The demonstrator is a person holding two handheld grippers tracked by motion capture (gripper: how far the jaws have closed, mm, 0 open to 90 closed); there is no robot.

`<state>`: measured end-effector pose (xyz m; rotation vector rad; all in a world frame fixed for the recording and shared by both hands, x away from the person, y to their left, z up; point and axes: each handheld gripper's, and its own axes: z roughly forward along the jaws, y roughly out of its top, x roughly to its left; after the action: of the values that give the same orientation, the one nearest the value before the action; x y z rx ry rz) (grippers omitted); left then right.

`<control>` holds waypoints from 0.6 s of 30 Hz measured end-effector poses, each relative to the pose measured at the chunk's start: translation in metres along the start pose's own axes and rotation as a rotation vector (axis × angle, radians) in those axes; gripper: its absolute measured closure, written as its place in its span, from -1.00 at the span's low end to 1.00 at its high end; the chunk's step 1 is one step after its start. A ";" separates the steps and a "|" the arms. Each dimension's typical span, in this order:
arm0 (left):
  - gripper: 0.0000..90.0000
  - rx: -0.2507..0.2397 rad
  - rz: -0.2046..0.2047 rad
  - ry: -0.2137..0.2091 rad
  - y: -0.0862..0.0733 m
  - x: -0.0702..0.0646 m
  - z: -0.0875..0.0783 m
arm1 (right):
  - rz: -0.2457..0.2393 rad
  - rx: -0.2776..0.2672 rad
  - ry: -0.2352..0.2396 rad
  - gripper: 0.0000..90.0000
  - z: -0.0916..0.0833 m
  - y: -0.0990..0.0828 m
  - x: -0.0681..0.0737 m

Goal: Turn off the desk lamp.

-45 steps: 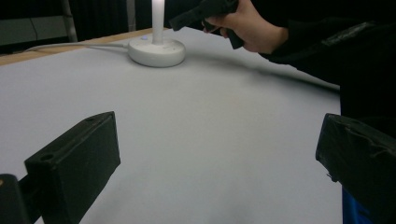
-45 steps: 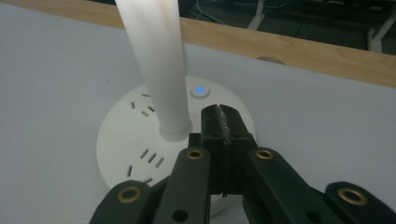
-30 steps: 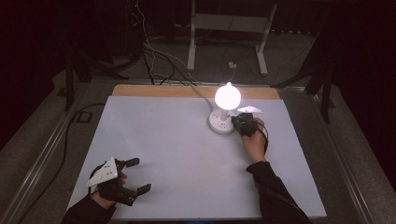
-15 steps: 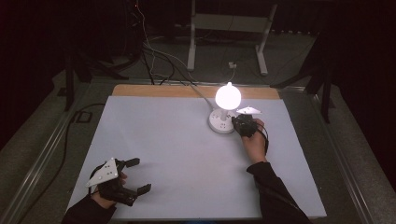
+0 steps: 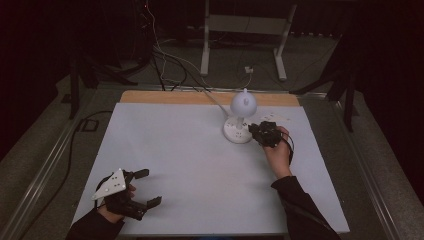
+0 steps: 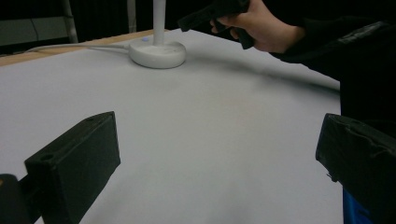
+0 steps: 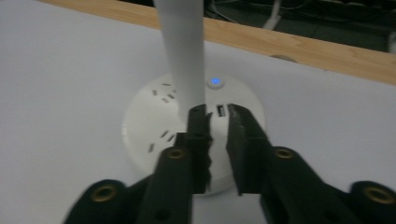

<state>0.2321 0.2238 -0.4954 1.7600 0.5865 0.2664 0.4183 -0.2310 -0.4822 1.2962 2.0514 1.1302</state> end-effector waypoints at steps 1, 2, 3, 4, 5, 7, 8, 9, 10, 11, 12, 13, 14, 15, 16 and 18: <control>-0.99 -0.004 -0.003 0.001 0.000 0.000 0.000 | 0.000 -0.004 0.011 0.56 -0.003 -0.001 0.000; -0.99 -0.002 -0.003 0.003 0.000 0.000 0.000 | 0.003 -0.004 0.029 0.52 -0.006 -0.002 0.000; -0.99 0.000 -0.003 0.006 0.000 0.000 0.001 | 0.009 -0.009 0.049 0.44 -0.010 -0.003 0.000; -0.99 0.004 -0.004 0.006 0.000 0.001 0.001 | 0.008 -0.015 0.071 0.37 -0.013 -0.005 0.001; -0.99 0.001 -0.006 0.005 0.000 0.001 0.001 | 0.005 -0.016 0.086 0.34 -0.015 -0.006 0.002; -0.99 -0.004 -0.011 0.003 0.001 0.001 0.002 | 0.010 -0.008 0.107 0.14 -0.020 -0.007 0.003; -0.99 -0.002 -0.007 0.004 0.001 0.002 0.002 | 0.009 -0.009 0.120 0.09 -0.022 -0.008 0.004; -0.99 0.003 -0.009 0.003 0.001 0.002 0.003 | 0.009 -0.009 0.133 0.00 -0.025 -0.008 0.006; -0.99 0.003 -0.009 0.003 0.001 0.002 0.003 | 0.005 -0.014 0.138 -0.11 -0.028 -0.009 0.007; -0.99 0.003 -0.008 0.003 0.001 0.003 0.004 | 0.004 -0.007 0.156 -0.24 -0.030 -0.009 0.008; -0.99 0.003 -0.008 0.003 0.001 0.003 0.004 | 0.007 0.012 0.170 -0.36 -0.031 -0.008 0.009; -0.99 0.007 -0.010 0.004 0.000 0.003 0.004 | 0.005 0.019 0.178 -0.43 -0.033 -0.008 0.011; -0.99 0.007 -0.010 0.004 0.000 0.003 0.004 | 0.005 0.019 0.178 -0.43 -0.033 -0.008 0.011; -0.99 0.007 -0.008 0.004 0.000 0.003 0.004 | 0.004 0.019 0.190 -0.51 -0.036 -0.009 0.012; -0.99 0.009 -0.009 0.005 0.000 0.003 0.004 | -0.013 0.011 0.198 -0.69 -0.041 -0.011 0.016; -0.99 0.004 -0.010 0.005 0.000 0.002 0.003 | -0.026 -0.002 0.230 -0.89 -0.046 -0.013 0.018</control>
<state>0.2353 0.2224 -0.4968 1.7601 0.5998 0.2625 0.3697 -0.2364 -0.4667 1.1816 2.2219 1.3215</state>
